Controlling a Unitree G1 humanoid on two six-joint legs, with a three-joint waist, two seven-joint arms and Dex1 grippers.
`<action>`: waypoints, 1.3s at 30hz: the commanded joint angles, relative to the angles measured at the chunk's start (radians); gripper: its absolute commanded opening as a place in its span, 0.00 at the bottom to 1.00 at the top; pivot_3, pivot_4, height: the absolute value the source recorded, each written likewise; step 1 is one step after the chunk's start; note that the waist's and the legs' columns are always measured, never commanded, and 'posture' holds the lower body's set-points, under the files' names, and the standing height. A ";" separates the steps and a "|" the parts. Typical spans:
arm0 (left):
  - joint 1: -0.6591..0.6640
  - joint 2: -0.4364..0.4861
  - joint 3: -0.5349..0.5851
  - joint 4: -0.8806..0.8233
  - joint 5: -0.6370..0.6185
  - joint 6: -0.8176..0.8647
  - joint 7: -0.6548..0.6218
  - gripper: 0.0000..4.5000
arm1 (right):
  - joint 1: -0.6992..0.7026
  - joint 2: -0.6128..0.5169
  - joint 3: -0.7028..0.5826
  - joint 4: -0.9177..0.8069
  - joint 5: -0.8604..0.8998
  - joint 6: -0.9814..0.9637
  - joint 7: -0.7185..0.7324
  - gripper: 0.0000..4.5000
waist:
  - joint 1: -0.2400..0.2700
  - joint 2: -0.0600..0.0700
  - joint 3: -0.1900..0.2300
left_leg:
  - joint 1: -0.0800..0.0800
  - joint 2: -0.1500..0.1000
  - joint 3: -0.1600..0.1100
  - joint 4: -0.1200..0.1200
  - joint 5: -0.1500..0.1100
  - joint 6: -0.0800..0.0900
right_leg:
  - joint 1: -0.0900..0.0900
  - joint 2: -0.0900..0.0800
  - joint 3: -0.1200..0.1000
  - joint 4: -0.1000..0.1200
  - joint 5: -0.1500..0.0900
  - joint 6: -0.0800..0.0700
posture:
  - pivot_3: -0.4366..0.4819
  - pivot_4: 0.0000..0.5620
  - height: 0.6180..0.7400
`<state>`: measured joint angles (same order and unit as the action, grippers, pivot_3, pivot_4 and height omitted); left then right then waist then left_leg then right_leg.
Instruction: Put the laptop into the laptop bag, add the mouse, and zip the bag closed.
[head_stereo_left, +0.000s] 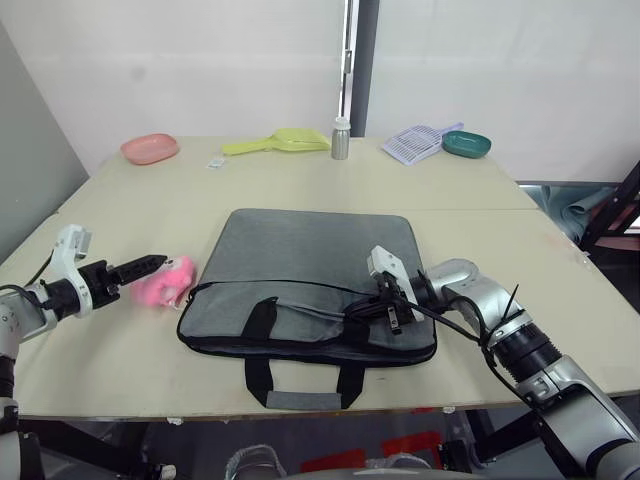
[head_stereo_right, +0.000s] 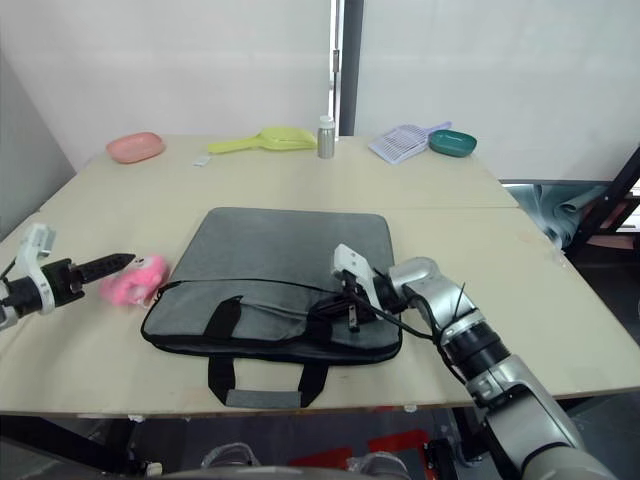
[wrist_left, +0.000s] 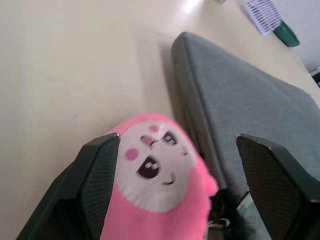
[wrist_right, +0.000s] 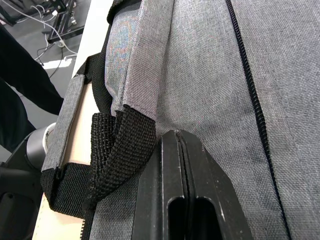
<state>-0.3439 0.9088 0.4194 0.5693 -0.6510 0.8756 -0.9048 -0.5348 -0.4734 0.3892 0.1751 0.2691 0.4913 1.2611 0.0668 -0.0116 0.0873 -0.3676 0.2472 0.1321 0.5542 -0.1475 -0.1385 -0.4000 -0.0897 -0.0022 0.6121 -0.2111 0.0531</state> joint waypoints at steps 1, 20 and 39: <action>-0.046 0.010 -0.001 0.088 0.039 -0.033 -0.008 0.87 | 0.078 -0.038 0.075 0.056 -0.083 0.070 -0.031 0.01 | 0.000 0.000 0.000 | 0.000 0.000 0.000 0.000 0.000 0.000 | 0.000 0.000 0.000 0.000 0.000 0.000 | 0.48 0.27 1.00; 0.057 0.001 -0.040 -0.110 0.047 0.021 -0.111 0.01 | 0.079 -0.034 0.075 0.046 -0.084 0.081 -0.053 0.00 | -0.001 0.001 0.000 | 0.000 0.000 0.001 -0.005 0.000 -0.001 | -0.001 0.000 0.000 -0.004 -0.001 0.001 | 0.48 0.27 1.00; 0.471 0.228 -0.010 -0.497 0.087 -0.066 -0.340 0.01 | 0.050 0.029 0.094 0.119 -0.123 0.136 -0.180 0.00 | -0.023 0.001 0.001 | 0.000 0.000 0.000 -0.023 -0.001 -0.002 | -0.008 0.001 0.003 -0.008 -0.010 0.016 | 0.48 0.27 1.00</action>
<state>0.1105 1.1065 0.3800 0.1089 -0.5728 0.8361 -1.2015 -0.5449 -0.4223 0.4037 0.1506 0.2646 0.5491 1.1619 0.0441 -0.0105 0.0884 -0.3671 0.2474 0.1323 0.5298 -0.1485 -0.1406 -0.4104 -0.0885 0.0009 0.6039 -0.2210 0.0690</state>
